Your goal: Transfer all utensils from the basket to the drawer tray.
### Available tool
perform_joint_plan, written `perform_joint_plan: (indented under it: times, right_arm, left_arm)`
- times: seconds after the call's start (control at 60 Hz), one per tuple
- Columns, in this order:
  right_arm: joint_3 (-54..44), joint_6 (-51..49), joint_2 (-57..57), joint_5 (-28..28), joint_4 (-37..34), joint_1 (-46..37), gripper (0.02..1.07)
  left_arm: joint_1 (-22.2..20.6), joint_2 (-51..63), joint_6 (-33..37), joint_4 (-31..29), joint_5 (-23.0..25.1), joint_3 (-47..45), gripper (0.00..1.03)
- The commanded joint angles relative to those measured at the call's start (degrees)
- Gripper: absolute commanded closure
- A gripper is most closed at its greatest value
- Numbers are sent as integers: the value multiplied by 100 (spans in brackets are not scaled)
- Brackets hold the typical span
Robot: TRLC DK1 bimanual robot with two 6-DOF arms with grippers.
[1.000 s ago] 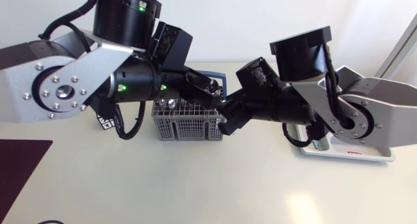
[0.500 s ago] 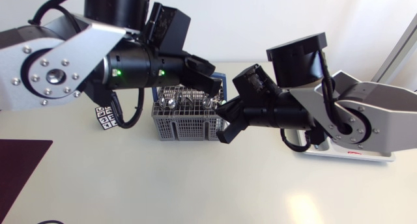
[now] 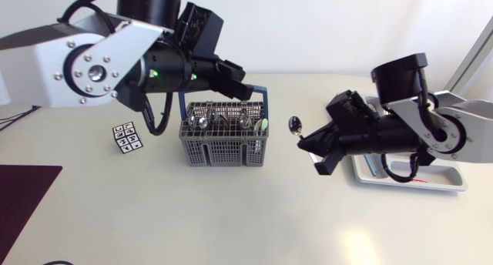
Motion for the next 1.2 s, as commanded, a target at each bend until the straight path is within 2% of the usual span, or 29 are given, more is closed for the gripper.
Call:
perform_joint_plan:
  times: [0.0, 0.167, 0.283, 0.417, 0.55, 0.633, 0.783, 0.833, 0.933, 1.033, 1.15, 1.183]
  right_arm:
    - [-116, -775, -24, -226, -251, -470, 101]
    - [113, -2190, 275, -648, -936, -1674, 101]
    - [341, -3306, 794, -736, -1305, -2483, 101]
    - [596, -4343, 1215, -718, -1472, -3247, 101]
    - [1053, -5433, 1699, -639, -1982, -3898, 101]
    - [1238, -5987, 1963, -402, -2017, -4205, 101]
    - [1510, -6848, 2490, 38, -1929, -4733, 99]
    - [1510, -7085, 2648, 205, -1683, -4900, 87]
    - [1466, -7428, 2833, 416, -1323, -5093, 87]
    - [1281, -7665, 2868, 556, -962, -5172, 80]
    - [991, -7753, 2885, 723, -365, -5172, 80]
    - [965, -7744, 2850, 723, -312, -5163, 76]
  left_arm:
    - [-5, 153, 314, -49, -117, 34, 62]
    - [127, 179, 542, -84, -161, -98, 60]
    - [188, 179, 709, -76, -187, -186, 59]
    - [215, 188, 771, -58, -187, -265, 58]
    - [188, 206, 771, -41, -187, -291, 58]
    - [144, 206, 780, -23, -187, -344, 58]
    - [48, 206, 868, -14, -187, -432, 58]
    - [39, 206, 920, -5, -187, -467, 56]
    - [21, 197, 947, -14, -187, -502, 56]
    - [-31, 197, 964, -14, -187, -537, 56]
    - [-102, 197, 982, -14, -187, -572, 56]
    - [-119, 197, 1008, -14, -196, -590, 55]
